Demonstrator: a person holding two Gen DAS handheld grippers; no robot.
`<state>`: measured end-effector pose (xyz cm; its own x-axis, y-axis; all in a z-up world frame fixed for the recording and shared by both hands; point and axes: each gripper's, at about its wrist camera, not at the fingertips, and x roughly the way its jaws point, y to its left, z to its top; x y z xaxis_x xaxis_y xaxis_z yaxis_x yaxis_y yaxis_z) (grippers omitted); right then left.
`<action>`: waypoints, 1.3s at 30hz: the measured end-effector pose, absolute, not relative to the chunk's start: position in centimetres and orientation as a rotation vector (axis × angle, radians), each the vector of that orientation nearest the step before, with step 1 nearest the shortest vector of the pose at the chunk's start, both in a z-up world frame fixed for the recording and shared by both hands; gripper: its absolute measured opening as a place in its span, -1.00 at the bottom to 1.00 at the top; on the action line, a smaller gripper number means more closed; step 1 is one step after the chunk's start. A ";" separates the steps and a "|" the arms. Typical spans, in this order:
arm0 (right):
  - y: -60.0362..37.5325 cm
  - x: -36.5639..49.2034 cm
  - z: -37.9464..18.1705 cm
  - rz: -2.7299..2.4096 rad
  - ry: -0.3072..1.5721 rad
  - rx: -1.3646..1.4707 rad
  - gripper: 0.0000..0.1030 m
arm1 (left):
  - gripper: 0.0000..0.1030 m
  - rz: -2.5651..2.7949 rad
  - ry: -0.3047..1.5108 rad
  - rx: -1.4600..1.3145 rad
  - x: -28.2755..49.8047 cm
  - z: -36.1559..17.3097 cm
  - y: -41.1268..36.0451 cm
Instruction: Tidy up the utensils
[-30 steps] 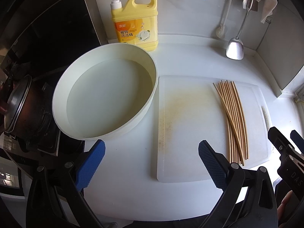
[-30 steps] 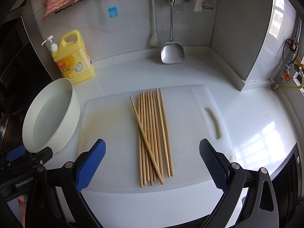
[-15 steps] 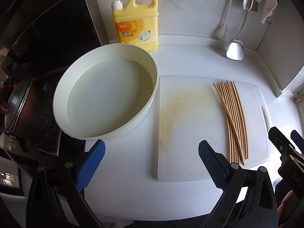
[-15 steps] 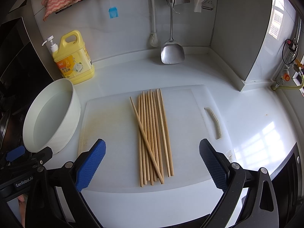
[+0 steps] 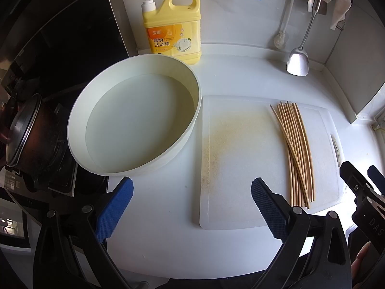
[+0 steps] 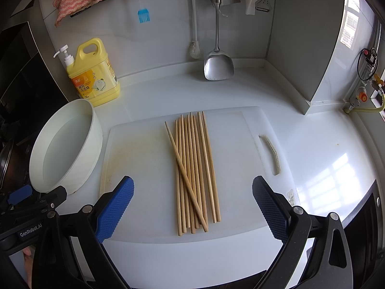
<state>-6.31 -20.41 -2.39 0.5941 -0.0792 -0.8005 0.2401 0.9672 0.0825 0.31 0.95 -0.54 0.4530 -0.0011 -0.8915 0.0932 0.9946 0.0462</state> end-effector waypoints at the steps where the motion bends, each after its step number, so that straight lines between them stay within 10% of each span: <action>1: -20.4 -6.3 -2.4 -0.187 0.917 0.190 0.83 | 0.88 -0.058 1.100 0.093 0.3 -0.5 1.0; 39: -25.5 -7.2 -6.4 -0.298 0.943 0.211 0.83 | 0.88 -0.234 1.110 0.133 0.8 -4.8 -5.3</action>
<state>-7.21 -25.52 -6.45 0.5516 -0.1583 -0.8189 0.3408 0.9389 0.0480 0.80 -5.30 -4.79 0.4231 -0.1202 -0.8981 0.2527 0.9675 -0.0104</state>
